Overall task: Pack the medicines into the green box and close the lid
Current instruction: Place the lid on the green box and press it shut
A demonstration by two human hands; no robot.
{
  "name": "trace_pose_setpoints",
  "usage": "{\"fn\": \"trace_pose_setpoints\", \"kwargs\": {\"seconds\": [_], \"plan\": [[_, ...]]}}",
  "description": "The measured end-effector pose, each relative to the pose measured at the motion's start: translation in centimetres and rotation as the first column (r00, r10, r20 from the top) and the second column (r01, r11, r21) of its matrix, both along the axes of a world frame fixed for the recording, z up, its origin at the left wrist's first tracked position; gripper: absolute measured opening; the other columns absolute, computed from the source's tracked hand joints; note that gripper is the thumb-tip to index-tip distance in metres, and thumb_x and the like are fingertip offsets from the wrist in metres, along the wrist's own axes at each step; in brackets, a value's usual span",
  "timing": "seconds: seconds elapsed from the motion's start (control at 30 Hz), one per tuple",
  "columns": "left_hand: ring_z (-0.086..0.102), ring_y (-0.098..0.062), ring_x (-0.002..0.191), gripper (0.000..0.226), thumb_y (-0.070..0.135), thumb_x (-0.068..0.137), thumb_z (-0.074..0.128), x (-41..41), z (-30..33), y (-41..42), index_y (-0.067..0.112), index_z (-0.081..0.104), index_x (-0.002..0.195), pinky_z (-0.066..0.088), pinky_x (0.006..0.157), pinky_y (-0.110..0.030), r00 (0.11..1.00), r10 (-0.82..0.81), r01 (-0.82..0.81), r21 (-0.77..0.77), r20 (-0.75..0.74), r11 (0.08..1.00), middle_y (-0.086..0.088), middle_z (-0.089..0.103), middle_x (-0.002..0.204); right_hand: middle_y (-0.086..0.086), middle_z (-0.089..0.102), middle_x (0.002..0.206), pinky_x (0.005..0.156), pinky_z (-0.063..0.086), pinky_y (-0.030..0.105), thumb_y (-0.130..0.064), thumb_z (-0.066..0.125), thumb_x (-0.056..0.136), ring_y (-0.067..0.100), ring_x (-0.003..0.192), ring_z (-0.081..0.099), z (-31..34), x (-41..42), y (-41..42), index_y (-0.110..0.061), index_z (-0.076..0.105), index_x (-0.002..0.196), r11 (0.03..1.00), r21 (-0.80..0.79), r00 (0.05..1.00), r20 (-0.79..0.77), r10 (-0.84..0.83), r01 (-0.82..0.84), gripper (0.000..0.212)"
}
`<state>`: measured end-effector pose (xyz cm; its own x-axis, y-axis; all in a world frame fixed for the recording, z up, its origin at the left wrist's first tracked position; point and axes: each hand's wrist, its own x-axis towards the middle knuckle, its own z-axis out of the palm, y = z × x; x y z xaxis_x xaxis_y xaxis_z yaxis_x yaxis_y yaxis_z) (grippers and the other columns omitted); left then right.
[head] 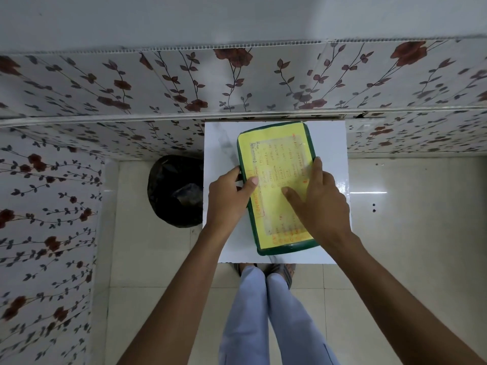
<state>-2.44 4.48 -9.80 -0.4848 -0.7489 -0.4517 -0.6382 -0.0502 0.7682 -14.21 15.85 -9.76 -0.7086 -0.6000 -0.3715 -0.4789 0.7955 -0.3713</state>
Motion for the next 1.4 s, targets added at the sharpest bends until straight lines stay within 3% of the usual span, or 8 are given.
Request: {"fn": "trace_pose_setpoints", "kwargs": {"seconds": [0.17, 0.4, 0.7, 0.83, 0.93, 1.0, 1.1, 1.4], "plan": [[0.069, -0.02, 0.082, 0.022, 0.024, 0.09, 0.056, 0.0, 0.0, -0.1, 0.016, 0.065, 0.109, 0.06, 0.071, -0.045, 1.0, 0.008, -0.007, -0.026, 0.022, 1.0, -0.003, 0.071, 0.1, 0.012, 0.05, 0.13, 0.071, 0.054, 0.041, -0.047, 0.05, 0.086, 0.031, 0.099, 0.061, 0.4, 0.2, -0.2, -0.015, 0.01, 0.143, 0.998, 0.056, 0.997, -0.063, 0.039, -0.036, 0.077], [0.069, -0.024, 0.083, 0.021, 0.024, 0.09, 0.056, -0.2, 0.0, 0.1, 0.016, 0.064, 0.107, 0.059, 0.07, -0.049, 0.999, 0.026, -0.026, 0.003, 0.025, 1.0, -0.004, 0.071, 0.1, 0.009, 0.046, 0.137, 0.079, 0.052, 0.044, -0.036, 0.052, 0.089, 0.032, 0.105, 0.059, -0.2, -1.3, -0.8, -0.019, -0.002, 0.145, 0.999, 0.037, 0.991, 0.133, 0.016, -0.021, 0.08], [0.064, -0.027, 0.085, 0.025, 0.02, 0.088, 0.059, -1.1, -0.3, -0.7, 0.018, 0.065, 0.112, 0.058, 0.075, -0.046, 0.998, -0.02, 0.025, -0.074, 0.066, 0.997, -0.013, 0.066, 0.1, 0.007, 0.056, 0.125, 0.078, 0.052, 0.042, -0.038, 0.055, 0.087, 0.03, 0.098, 0.062, -0.1, -1.4, -0.3, -0.02, 0.009, 0.143, 0.997, -0.001, 0.982, 0.173, -0.07, 0.072, 0.075], [0.065, -0.025, 0.086, 0.022, 0.01, 0.08, 0.067, -2.4, 0.4, -3.4, 0.022, 0.067, 0.099, 0.06, 0.073, -0.045, 0.993, -0.066, 0.048, 0.176, 0.098, 0.983, 0.006, 0.063, 0.085, 0.006, 0.061, 0.121, 0.08, 0.053, 0.037, -0.046, 0.06, 0.082, 0.025, 0.097, 0.061, 0.9, -4.3, -0.1, -0.018, 0.037, 0.132, 0.993, 0.021, 0.919, 0.377, -0.119, 0.12, 0.062], [0.068, -0.025, 0.089, 0.011, 0.016, 0.079, 0.068, -4.2, 0.9, -5.5, 0.025, 0.065, 0.084, 0.058, 0.081, -0.051, 0.991, -0.079, 0.048, 0.257, 0.11, 0.965, -0.004, 0.071, 0.093, 0.008, 0.057, 0.131, 0.094, 0.05, 0.044, -0.045, 0.058, 0.084, 0.027, 0.111, 0.057, 1.5, -8.6, -2.5, -0.017, 0.037, 0.137, 0.945, -0.021, 0.787, 0.561, -0.259, 0.326, 0.064], [0.067, -0.027, 0.095, 0.021, 0.028, 0.08, 0.068, -5.7, 1.3, -6.2, 0.022, 0.065, 0.101, 0.056, 0.085, -0.052, 0.995, -0.049, 0.03, 0.207, 0.084, 0.978, -0.011, 0.07, 0.106, 0.006, 0.056, 0.13, 0.085, 0.053, 0.039, -0.041, 0.062, 0.083, 0.025, 0.109, 0.057, 1.7, -10.2, -4.7, -0.02, 0.042, 0.134, 0.924, -0.04, 0.731, 0.626, -0.273, 0.38, 0.059], [0.065, -0.029, 0.099, 0.054, 0.032, 0.078, 0.071, -7.0, 1.3, -6.4, 0.021, 0.053, 0.127, 0.055, 0.086, -0.051, 0.989, -0.063, 0.051, 0.087, 0.133, 0.995, -0.014, 0.065, 0.118, 0.003, 0.062, 0.109, 0.077, 0.054, 0.039, -0.036, 0.063, 0.083, 0.027, 0.103, 0.06, 1.3, -10.9, -7.0, -0.018, 0.056, 0.12, 0.966, -0.027, 0.788, 0.584, -0.193, 0.256, 0.041], [0.068, -0.03, 0.089, 0.045, 0.026, 0.079, 0.071, -6.0, 1.1, -5.6, 0.018, 0.057, 0.121, 0.058, 0.077, -0.052, 0.996, -0.026, 0.016, 0.108, 0.09, 0.994, -0.017, 0.07, 0.099, 0.005, 0.062, 0.118, 0.086, 0.055, 0.043, -0.037, 0.063, 0.083, 0.028, 0.102, 0.06, 1.1, -10.0, -6.1, -0.014, 0.053, 0.123, 0.977, -0.055, 0.841, 0.521, -0.147, 0.205, 0.047]]}}
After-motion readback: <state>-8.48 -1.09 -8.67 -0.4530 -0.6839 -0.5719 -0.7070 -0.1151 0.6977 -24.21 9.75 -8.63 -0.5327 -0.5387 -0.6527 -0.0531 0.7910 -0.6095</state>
